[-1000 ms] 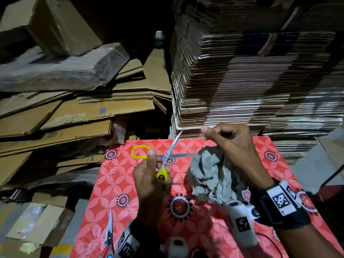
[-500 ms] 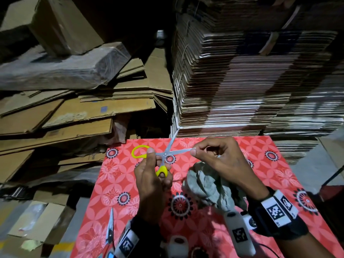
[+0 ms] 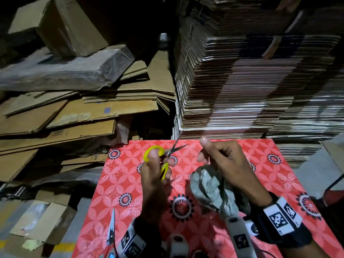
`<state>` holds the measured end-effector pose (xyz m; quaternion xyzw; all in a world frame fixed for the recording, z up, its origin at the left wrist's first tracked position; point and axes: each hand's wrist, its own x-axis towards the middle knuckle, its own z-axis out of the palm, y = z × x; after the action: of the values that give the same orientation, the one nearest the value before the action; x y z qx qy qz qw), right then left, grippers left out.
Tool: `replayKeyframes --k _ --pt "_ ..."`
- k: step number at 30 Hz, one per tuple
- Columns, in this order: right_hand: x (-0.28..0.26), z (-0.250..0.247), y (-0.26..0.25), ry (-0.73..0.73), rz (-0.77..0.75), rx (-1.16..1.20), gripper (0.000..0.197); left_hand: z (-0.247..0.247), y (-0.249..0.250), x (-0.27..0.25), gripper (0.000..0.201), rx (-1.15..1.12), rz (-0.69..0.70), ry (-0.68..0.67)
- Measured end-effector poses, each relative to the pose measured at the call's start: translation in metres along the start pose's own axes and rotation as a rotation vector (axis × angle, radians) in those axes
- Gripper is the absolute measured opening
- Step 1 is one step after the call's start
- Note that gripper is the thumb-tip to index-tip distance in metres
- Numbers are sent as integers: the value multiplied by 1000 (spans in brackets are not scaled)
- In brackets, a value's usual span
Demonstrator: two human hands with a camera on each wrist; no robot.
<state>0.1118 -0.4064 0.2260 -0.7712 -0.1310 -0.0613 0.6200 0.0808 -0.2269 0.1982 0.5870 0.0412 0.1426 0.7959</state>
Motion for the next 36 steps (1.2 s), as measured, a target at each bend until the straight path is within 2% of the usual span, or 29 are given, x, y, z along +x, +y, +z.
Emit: replayKeyframes --k 3,5,7,10,12,14,16,18,21,22,24,27,31,35,36 --pt "-1 6 -1 -102 57 36 62 -4 -6 4 33 347 276 -97" --pt "-2 9 -2 -165 80 68 69 -5 -8 6 38 569 434 -123" --pt "-3 9 0 -229 68 64 60 -6 -10 7 36 657 529 -154" --pt "-4 9 6 -300 51 57 40 -11 -12 11 39 662 548 -185" --pt "-4 8 10 -283 89 67 39 -13 -11 11 49 663 498 -209" --pt "-6 6 11 -264 99 64 39 -15 -12 13 63 595 385 -238" --pt "-7 6 12 -246 82 40 38 -18 -12 15 76 453 270 -276" --pt "-8 7 13 -193 62 43 37 -20 -9 15 80 273 158 -287" --pt "-7 9 16 -90 58 65 32 -20 -13 14 72 10 -92 -226" --pt "-7 11 15 -68 49 79 29 -18 -15 15 62 -41 -178 -229" --pt "-8 18 14 -42 24 101 25 -12 -18 12 43 -75 -263 -299" --pt "-10 28 20 -29 16 77 23 4 -14 2 38 -100 -322 -266" --pt "-13 31 30 -3 44 57 25 10 -12 -1 41 -97 -225 -228" --pt "-14 33 32 -3 23 -52 24 10 -21 1 39 -82 -170 -113" --pt "-14 33 32 3 28 -76 23 9 -25 1 44 -104 -169 -86"
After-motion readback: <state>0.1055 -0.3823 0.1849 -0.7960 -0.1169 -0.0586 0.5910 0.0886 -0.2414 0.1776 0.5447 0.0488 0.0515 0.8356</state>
